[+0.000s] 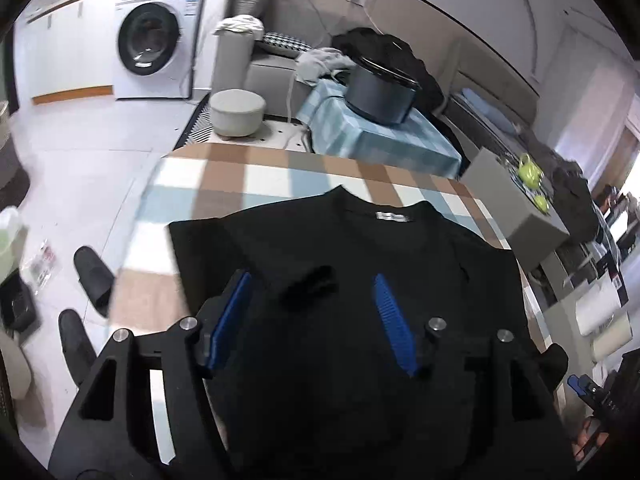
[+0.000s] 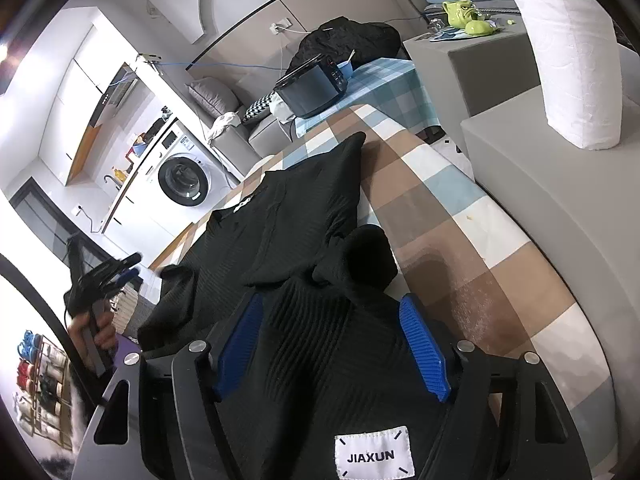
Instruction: Fold small clothes
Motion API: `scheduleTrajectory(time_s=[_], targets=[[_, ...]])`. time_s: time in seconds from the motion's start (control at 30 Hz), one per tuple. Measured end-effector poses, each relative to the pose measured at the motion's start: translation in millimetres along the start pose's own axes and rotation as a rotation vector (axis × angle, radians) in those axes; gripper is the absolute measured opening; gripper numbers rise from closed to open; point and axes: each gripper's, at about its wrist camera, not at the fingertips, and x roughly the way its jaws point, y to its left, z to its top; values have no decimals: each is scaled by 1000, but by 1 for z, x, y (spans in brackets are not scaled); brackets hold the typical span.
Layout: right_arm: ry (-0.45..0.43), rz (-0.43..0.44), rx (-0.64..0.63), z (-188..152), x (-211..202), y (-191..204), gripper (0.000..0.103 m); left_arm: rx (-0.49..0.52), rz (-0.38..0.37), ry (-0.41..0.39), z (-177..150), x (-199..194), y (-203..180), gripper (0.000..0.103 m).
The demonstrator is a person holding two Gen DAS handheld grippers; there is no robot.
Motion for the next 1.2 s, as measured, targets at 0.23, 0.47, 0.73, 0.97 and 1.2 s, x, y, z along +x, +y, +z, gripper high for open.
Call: scheduleTrajectory(time_s=[0.23,0.47,0.73,0.97,1.2], targets=[[19,31,-17,-3,8,8,73,-106,18,30,-34,-7,52,64],[32,17,-17,-3,11,7,73,-206,-55,145,-18,71,46,52],[18,-33,24,-4,7,-8,74,-285,-174,91,20,116,25,33],[16,-38,33,-4,6,-12,74,-155,-56,51,8,61,12,62],[11,-13,17,-2,6,-12,74,-146,206,184,-73,22,66,62]])
